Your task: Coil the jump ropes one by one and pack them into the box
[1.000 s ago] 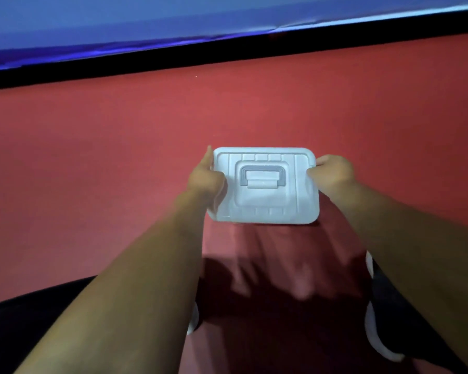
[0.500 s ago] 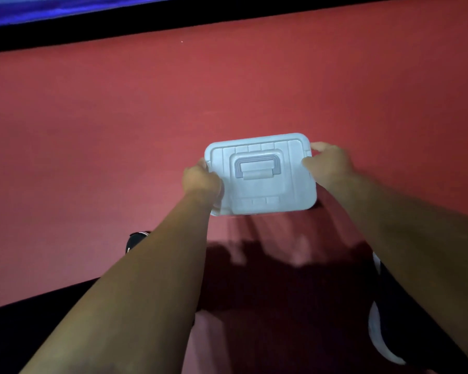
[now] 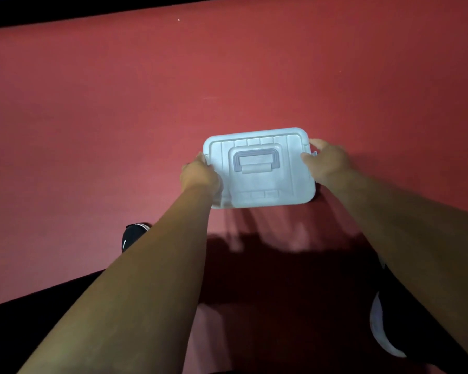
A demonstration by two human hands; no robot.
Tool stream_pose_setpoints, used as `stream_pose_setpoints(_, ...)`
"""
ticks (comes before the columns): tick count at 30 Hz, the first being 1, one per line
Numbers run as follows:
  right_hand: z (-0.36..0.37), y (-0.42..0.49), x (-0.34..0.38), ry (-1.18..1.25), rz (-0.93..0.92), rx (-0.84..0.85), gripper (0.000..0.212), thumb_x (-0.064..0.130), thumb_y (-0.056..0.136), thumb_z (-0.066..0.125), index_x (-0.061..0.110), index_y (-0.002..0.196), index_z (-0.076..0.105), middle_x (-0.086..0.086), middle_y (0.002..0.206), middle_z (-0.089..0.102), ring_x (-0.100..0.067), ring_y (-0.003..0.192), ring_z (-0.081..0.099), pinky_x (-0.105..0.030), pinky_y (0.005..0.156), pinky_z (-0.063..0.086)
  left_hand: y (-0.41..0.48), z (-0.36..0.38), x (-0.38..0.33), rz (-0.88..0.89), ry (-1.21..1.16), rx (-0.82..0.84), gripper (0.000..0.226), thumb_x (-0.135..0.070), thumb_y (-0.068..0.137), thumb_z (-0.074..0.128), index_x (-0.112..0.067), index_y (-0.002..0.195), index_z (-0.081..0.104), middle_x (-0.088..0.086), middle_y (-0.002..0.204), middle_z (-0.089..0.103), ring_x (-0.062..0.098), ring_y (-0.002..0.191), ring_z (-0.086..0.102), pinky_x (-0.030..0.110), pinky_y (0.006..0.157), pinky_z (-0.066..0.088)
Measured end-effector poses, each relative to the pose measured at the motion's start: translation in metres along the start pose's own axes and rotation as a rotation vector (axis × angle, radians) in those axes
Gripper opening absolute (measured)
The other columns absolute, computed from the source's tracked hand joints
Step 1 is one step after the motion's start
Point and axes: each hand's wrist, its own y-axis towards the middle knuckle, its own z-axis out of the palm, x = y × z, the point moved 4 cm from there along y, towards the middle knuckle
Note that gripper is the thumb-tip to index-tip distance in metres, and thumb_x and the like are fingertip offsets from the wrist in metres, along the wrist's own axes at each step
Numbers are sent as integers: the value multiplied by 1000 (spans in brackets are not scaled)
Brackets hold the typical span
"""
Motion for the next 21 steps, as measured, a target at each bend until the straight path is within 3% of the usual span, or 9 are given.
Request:
stream_pose_setpoints(2,3,3,0,-32,47,-7,57,45,103,56,19,152,52,-14,146,62,-35,134,55,-40,108,46,1,5,1,-31,-96,33,51,-13,107,44,-15,157,42,6,151,56,25,133,56,19,100,38)
stream_pose_setpoints(3,5,6,-3,-52,81,7,49,45,105,54,13,142,59,-16,144,64,-37,127,59,-37,101,46,1,7,2,-49,-148,42,53,-10,108,43,-15,160,38,2,154,54,20,136,54,10,92,32)
stream_pose_setpoints(5,11,7,-4,-77,103,66,44,43,108,49,8,128,67,-18,138,67,-38,119,63,-34,90,42,-1,9,2,-56,-199,39,54,-7,108,41,-16,162,36,-1,156,51,15,137,52,3,85,20)
stream_pose_setpoints(11,9,8,3,-106,117,-3,44,39,106,56,3,127,70,-20,132,70,-41,121,65,-38,97,49,-1,8,2,-50,-248,7,51,-14,109,43,-21,160,41,-6,146,60,8,115,54,7,83,28)
stream_pose_setpoints(15,5,4,12,-162,96,-110,39,28,102,61,4,132,62,-20,133,68,-42,121,66,-43,95,53,-2,12,5,-31,-270,-22,48,-13,109,45,-22,156,48,-3,144,62,16,116,62,10,77,35)
stream_pose_setpoints(18,3,-1,18,-226,87,-131,36,22,101,60,5,133,61,-20,135,67,-42,123,64,-43,94,54,-6,14,7,-62,-335,20,55,-8,109,41,-25,161,38,-10,152,55,4,118,52,3,85,26)
stream_pose_setpoints(21,3,-4,22,-276,65,-147,32,18,102,58,6,131,62,-20,135,66,-42,124,63,-42,94,53,-8,12,5,-88,-350,37,56,-4,109,41,-21,161,38,-7,156,51,4,130,51,0,84,20)
